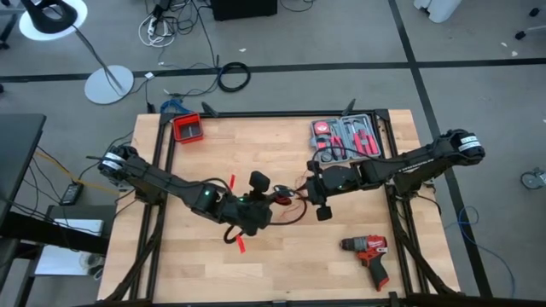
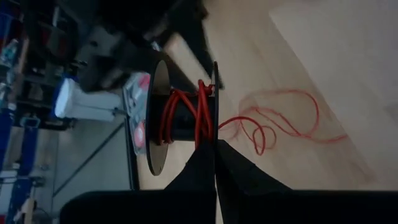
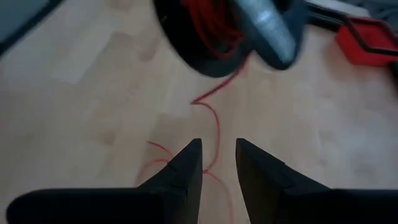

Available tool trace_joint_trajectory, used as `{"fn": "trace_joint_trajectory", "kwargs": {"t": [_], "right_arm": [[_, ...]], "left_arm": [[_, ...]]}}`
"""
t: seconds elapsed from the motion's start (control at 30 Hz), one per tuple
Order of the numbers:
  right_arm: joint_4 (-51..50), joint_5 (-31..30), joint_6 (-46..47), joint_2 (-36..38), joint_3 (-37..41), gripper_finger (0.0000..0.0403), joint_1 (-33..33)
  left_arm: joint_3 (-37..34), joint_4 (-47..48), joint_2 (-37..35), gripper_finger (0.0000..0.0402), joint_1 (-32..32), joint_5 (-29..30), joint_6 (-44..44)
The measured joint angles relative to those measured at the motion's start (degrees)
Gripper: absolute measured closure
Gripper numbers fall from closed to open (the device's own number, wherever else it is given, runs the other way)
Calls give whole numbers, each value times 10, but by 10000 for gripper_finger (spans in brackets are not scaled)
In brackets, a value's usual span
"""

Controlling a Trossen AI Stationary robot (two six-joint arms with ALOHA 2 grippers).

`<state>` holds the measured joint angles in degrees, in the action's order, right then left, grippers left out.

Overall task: Coil cords
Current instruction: Uncoil the red wire from the black spool

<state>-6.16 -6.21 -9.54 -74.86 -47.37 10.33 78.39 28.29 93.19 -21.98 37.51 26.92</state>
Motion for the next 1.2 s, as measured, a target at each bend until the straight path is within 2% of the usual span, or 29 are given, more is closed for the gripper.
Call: {"fn": "trace_joint_trajectory", "kwargs": {"t": [0.33, 0.43, 0.57, 0.93, 1.03, 1.2], "right_arm": [[-19, -5, 6, 0, 0, 309, -2], [-23, -48, 6, 3, 0, 309, -3], [-7, -125, -5, 17, 0, 309, 5], [54, -234, -100, 11, 0, 309, 59], [64, -293, -115, 10, 0, 309, 70], [88, -302, -154, 10, 0, 309, 81]], "left_arm": [[0, -35, 0, 401, -3, -13, 41], [0, -22, 0, 401, -2, 17, 14], [0, -7, 0, 401, -1, 19, 0], [0, -19, 0, 401, 5, 18, -25], [0, -22, 0, 401, 9, 19, -29], [0, -23, 0, 401, 12, 19, -46]]}}
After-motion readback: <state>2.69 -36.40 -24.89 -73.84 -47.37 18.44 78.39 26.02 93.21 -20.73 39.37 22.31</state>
